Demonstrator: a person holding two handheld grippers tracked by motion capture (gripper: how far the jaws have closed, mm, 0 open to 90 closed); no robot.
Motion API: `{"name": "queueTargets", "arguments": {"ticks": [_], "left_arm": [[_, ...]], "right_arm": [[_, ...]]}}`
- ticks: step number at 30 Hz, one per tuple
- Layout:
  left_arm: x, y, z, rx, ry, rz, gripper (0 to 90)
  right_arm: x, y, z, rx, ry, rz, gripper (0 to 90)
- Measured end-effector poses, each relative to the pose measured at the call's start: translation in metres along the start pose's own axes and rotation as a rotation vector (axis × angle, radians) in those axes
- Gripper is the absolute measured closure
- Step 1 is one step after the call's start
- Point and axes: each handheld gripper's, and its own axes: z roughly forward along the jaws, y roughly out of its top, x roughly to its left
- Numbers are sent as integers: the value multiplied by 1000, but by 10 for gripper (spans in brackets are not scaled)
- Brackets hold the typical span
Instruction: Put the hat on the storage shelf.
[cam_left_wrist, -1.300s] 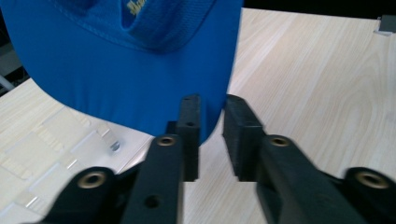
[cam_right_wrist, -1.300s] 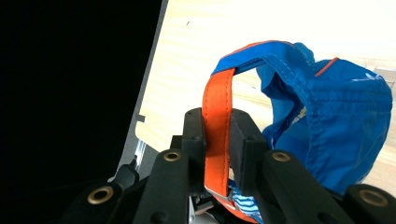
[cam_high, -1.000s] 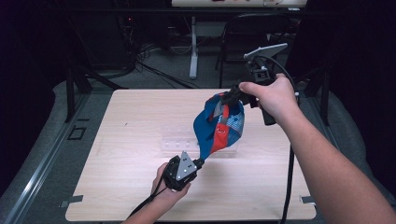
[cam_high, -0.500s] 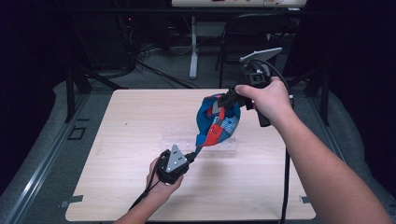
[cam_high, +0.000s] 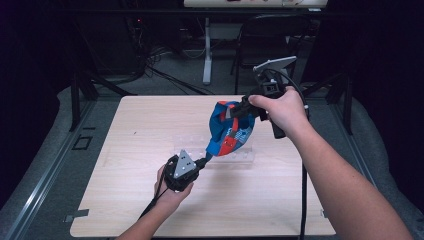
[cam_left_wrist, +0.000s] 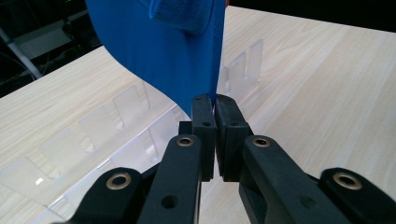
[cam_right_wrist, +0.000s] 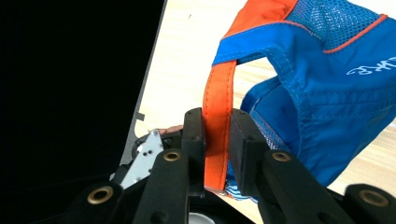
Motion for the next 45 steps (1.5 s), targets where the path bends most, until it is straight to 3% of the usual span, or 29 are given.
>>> {"name": "queueTargets", "arguments": {"ticks": [5, 14, 33, 45], "left_arm": [[3, -4, 2, 9, 25, -4, 879], [5, -11, 9, 30, 23, -23, 878], [3, -23, 20, 62, 42, -46, 878], [5, -27, 21, 66, 29, -67, 878]], "right_arm": [[-4, 1, 6, 15, -1, 2, 777], [-10, 1, 16, 23, -3, 15, 776], [-37, 0, 38, 49, -16, 61, 775], [-45, 2, 51, 74, -11, 58, 774]]}}
